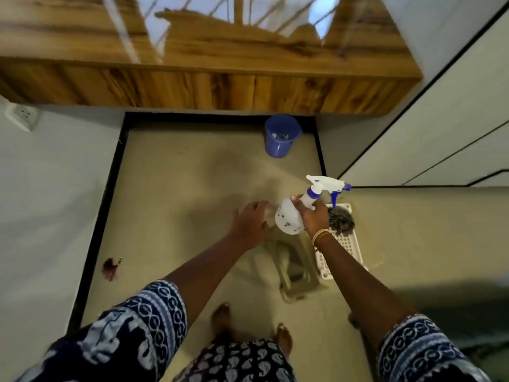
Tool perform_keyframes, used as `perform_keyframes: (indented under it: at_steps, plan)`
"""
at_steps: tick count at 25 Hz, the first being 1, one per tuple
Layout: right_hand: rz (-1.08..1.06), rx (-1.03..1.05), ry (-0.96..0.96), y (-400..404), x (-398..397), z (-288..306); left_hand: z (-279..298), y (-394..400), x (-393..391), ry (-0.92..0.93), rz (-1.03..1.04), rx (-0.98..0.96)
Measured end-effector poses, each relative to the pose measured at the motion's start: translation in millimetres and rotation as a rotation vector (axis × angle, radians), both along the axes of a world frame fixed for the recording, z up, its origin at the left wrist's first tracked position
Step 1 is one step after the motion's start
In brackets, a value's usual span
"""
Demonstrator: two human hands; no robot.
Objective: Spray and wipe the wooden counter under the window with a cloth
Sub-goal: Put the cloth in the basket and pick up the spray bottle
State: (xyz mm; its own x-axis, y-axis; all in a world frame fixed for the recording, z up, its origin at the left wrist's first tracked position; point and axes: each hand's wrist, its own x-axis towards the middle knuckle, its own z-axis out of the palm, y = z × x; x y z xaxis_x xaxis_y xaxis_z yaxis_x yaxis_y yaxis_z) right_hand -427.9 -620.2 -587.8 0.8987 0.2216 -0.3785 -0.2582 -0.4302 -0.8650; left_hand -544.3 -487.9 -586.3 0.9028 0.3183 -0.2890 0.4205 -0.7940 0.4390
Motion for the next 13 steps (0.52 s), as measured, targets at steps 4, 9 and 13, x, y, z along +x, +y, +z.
perform_keyframes:
  at_steps: [4, 9, 13]
  plan:
    - [-0.098, -0.031, 0.005, -77, 20, -38, -34, -72, 25, 0.07, -0.059, -0.058]
    - [-0.17, -0.135, -0.001, -159, 52, -106, -93, -148, 52, 0.085, -0.085, -0.065]
    - [-0.164, -0.189, 0.023, -195, 73, -161, -135, -188, 61, 0.139, -0.079, -0.07]
